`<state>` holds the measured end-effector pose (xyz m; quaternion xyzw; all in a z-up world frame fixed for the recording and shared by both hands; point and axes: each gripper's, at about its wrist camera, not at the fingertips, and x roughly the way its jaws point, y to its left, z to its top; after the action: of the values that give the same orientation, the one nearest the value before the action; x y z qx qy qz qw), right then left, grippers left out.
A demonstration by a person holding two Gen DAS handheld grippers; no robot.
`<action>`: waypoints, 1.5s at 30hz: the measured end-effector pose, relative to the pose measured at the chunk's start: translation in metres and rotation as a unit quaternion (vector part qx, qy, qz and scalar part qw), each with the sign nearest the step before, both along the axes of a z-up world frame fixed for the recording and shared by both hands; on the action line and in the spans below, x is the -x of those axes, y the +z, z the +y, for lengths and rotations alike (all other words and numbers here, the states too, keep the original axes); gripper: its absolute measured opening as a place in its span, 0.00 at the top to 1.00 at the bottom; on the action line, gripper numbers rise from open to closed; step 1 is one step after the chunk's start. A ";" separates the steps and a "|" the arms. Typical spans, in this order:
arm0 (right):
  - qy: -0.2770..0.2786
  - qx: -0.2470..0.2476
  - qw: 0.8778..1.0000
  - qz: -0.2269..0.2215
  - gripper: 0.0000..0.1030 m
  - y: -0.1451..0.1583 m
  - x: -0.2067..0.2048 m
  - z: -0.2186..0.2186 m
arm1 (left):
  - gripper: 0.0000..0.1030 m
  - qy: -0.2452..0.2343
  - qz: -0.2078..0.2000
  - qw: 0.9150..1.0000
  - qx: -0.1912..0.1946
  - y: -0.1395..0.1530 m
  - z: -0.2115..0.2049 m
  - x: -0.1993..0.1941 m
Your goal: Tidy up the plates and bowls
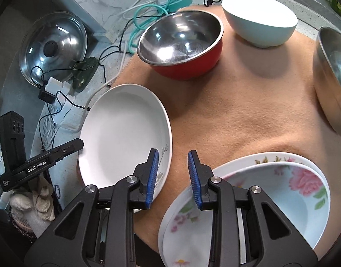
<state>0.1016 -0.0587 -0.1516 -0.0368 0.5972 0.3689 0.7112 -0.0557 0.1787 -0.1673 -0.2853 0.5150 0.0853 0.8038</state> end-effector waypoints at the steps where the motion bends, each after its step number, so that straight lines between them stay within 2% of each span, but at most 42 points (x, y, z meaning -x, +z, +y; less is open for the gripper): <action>1: 0.000 0.001 1.000 0.001 0.80 -0.001 -0.001 0.001 | 0.82 -0.001 0.001 1.000 0.002 -0.001 0.000 0.000; 3: 0.001 0.004 1.000 0.003 0.83 -0.004 -0.002 0.004 | 0.82 -0.001 0.002 1.000 0.002 -0.003 0.000 -0.002; 6: 0.003 0.006 1.000 0.007 0.88 -0.008 -0.003 0.008 | 0.89 -0.006 0.002 1.000 0.004 -0.005 0.000 -0.003; 13: 0.004 -0.005 1.000 0.020 0.94 -0.012 -0.004 0.010 | 0.91 -0.013 -0.001 1.000 0.002 -0.006 -0.001 -0.006; 22: -0.001 -0.004 1.000 0.013 0.94 -0.008 -0.001 0.009 | 0.91 -0.013 0.000 1.000 -0.002 -0.004 -0.001 -0.007; 30: -0.009 -0.021 1.000 0.015 0.94 0.008 0.004 0.000 | 0.91 -0.013 -0.009 1.000 -0.008 0.018 -0.004 -0.004; 38: -0.035 -0.034 0.999 0.012 0.94 0.032 0.011 -0.031 | 0.91 -0.035 -0.036 0.999 -0.006 0.044 -0.021 -0.009; 45: -0.067 -0.034 0.997 0.000 0.94 0.052 0.019 -0.069 | 0.91 -0.075 -0.052 0.996 -0.004 0.057 -0.046 -0.021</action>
<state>0.0823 -0.1278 -0.1001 0.0273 0.5852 0.3404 0.7355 -0.0343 0.1322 -0.1104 -0.2469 0.4925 0.0118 0.8345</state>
